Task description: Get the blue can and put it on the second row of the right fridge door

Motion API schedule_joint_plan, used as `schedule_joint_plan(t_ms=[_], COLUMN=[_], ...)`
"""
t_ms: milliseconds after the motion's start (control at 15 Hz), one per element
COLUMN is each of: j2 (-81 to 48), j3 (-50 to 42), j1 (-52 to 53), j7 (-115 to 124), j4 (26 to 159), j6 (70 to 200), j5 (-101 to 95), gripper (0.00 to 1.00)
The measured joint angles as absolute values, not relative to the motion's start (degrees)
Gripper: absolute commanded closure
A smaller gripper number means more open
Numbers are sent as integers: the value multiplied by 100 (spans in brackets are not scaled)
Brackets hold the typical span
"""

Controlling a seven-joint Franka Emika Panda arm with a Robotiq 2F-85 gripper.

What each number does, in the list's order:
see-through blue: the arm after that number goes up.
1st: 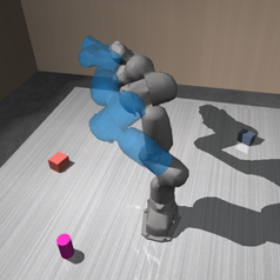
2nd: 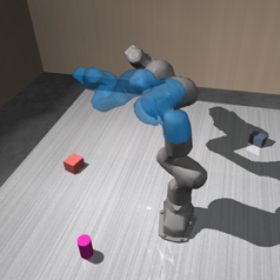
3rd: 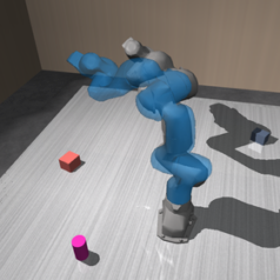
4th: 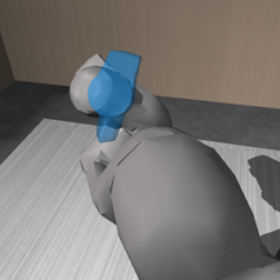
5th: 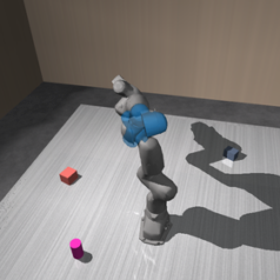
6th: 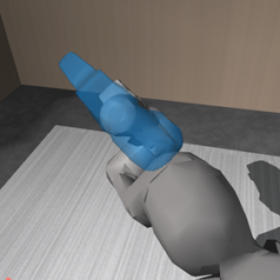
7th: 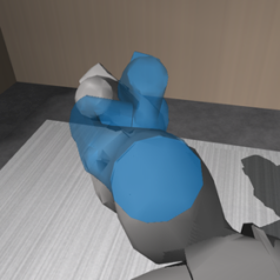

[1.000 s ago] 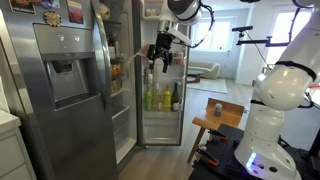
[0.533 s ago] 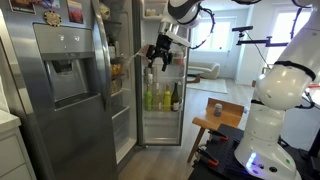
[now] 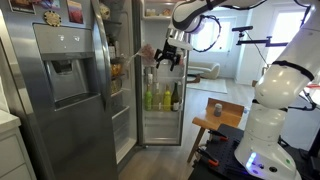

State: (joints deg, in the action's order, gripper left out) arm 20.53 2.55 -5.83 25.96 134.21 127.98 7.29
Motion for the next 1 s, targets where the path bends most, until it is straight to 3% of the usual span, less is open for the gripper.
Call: schedule_joint_plan(t_ms=[1000], j2=[2467], j3=[-830], j1=[-2174], j7=[2894], j4=[14420], j6=[12902], j5=[163], gripper=[0])
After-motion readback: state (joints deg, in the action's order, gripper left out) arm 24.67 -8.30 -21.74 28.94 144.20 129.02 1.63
